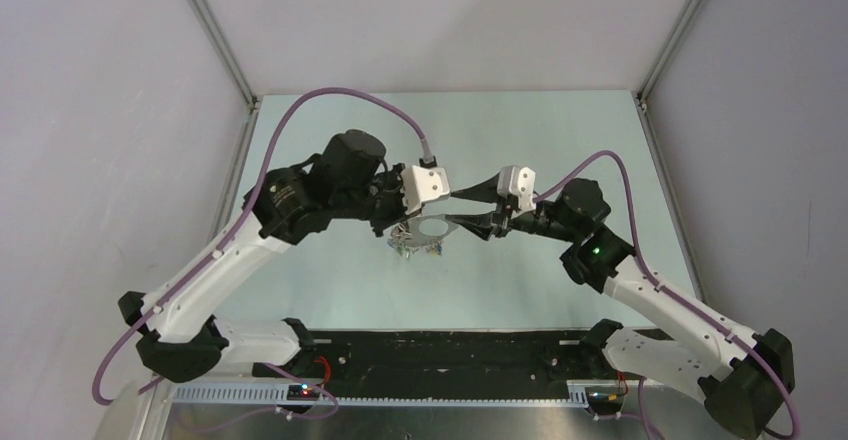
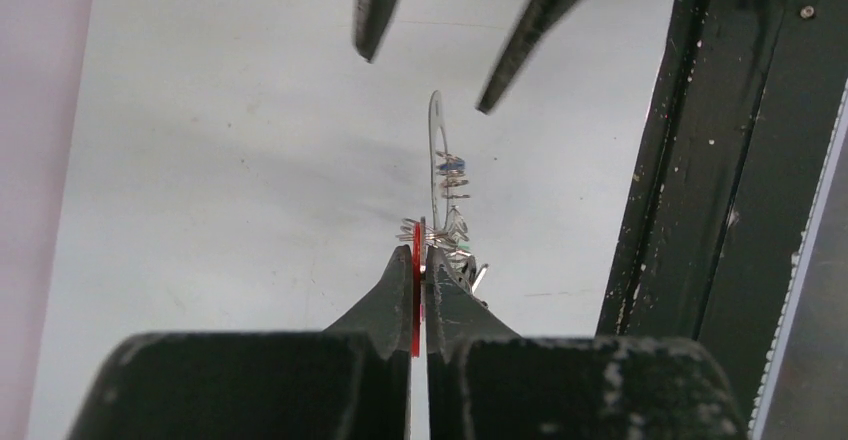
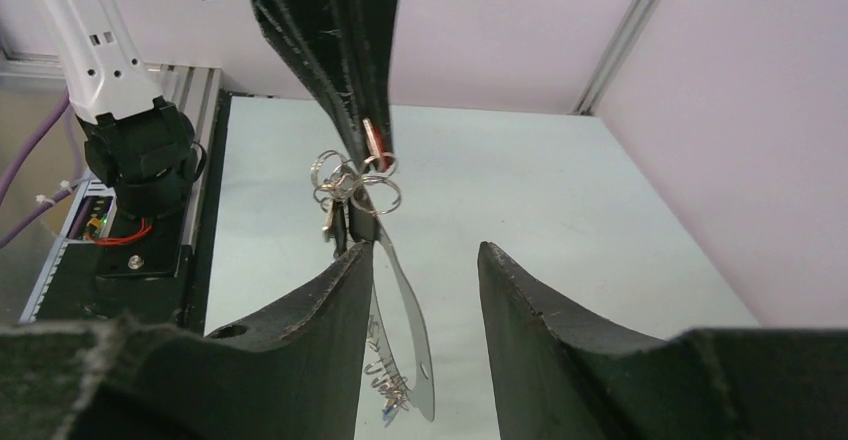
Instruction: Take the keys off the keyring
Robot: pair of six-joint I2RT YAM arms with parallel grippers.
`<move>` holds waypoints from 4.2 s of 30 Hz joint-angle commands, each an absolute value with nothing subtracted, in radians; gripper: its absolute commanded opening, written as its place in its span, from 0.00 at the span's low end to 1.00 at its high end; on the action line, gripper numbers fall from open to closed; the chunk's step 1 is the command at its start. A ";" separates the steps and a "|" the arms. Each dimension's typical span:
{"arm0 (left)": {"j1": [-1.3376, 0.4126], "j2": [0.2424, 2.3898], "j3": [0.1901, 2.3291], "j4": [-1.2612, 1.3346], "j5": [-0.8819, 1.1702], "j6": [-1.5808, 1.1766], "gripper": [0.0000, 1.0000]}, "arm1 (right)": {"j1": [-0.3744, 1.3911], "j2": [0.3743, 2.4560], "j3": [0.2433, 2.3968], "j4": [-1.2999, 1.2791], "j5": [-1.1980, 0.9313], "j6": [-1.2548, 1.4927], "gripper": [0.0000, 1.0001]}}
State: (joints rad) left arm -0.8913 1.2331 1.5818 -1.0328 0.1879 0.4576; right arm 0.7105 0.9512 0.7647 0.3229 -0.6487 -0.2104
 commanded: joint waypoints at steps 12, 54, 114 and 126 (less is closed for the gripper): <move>-0.932 1.089 1.507 -0.988 0.315 0.853 0.00 | 0.663 1.078 0.844 0.434 -0.933 -0.155 0.48; -0.976 1.130 1.559 -0.970 0.327 1.002 0.00 | 0.740 1.187 0.902 0.455 -1.052 -0.106 0.11; -0.976 1.061 1.381 -0.857 0.276 0.873 0.00 | 0.592 1.049 0.502 1.247 -0.705 0.415 0.30; -0.976 1.046 1.402 -0.857 0.289 0.912 0.00 | 0.580 1.019 0.553 1.028 -0.898 0.238 0.32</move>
State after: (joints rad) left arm -0.9730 1.0775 1.3506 -0.8948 0.2840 0.8818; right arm 0.5819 1.0298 0.4923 1.1194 -0.7914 0.3313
